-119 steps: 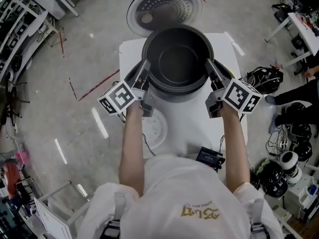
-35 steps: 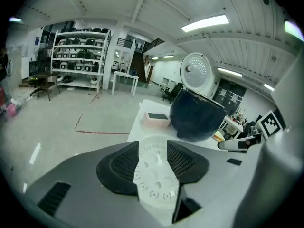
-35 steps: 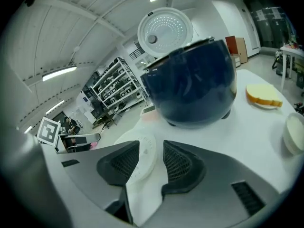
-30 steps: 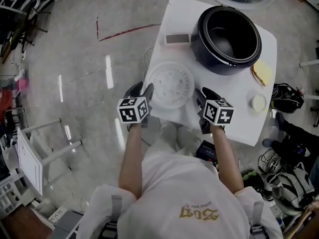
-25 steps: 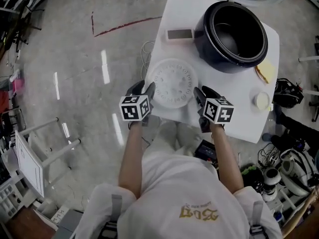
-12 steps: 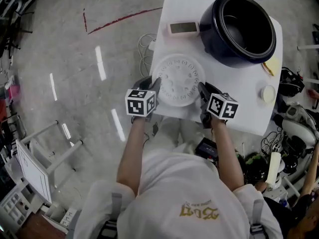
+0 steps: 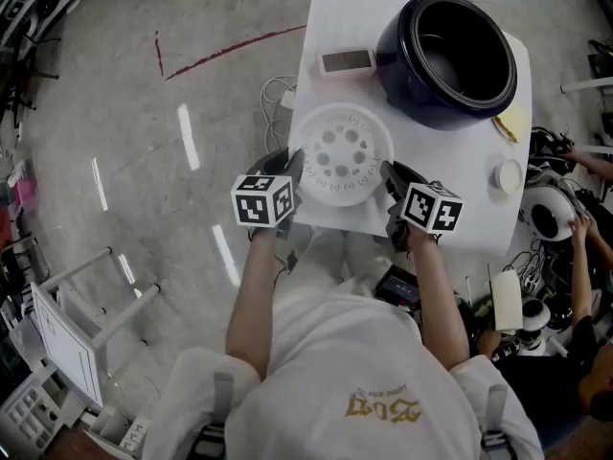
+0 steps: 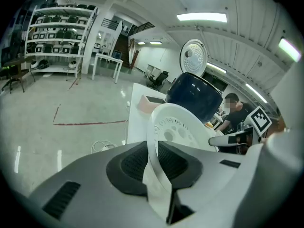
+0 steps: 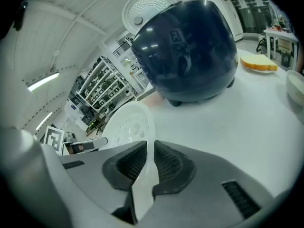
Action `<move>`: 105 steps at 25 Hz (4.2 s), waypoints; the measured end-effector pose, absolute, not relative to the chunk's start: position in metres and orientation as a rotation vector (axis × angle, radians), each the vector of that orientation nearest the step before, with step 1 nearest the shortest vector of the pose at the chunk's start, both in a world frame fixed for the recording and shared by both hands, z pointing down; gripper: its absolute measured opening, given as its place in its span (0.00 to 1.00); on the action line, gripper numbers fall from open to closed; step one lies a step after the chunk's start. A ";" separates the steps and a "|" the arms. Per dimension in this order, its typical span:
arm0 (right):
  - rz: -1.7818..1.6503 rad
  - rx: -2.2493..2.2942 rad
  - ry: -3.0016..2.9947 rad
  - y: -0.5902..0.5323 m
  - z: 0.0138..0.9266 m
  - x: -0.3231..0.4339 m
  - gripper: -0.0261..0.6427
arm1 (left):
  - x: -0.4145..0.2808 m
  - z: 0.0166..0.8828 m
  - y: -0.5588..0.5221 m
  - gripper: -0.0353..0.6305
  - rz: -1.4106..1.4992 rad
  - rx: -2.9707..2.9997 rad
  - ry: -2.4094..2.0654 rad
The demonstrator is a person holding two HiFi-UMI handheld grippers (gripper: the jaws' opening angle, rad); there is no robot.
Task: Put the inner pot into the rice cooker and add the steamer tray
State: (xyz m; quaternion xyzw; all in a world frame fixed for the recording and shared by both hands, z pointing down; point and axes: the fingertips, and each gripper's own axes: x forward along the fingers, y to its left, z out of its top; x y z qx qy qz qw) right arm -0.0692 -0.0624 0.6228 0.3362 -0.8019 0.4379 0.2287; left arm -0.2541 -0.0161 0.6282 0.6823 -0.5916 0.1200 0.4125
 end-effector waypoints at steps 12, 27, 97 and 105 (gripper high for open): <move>1.126 0.964 -2.384 -0.076 0.540 -0.085 0.12 | -0.273 0.553 -0.032 0.15 0.104 1.773 -1.558; 1.053 1.031 -2.535 -0.098 0.465 -0.079 0.11 | -0.270 0.483 -0.059 0.14 -0.027 1.862 -1.573; 1.024 1.179 -2.591 -0.314 0.433 0.062 0.11 | -0.128 0.448 -0.280 0.18 0.206 2.022 -1.451; 0.971 1.179 -2.552 -0.305 0.424 0.060 0.11 | -0.128 0.442 -0.271 0.18 0.257 2.015 -1.397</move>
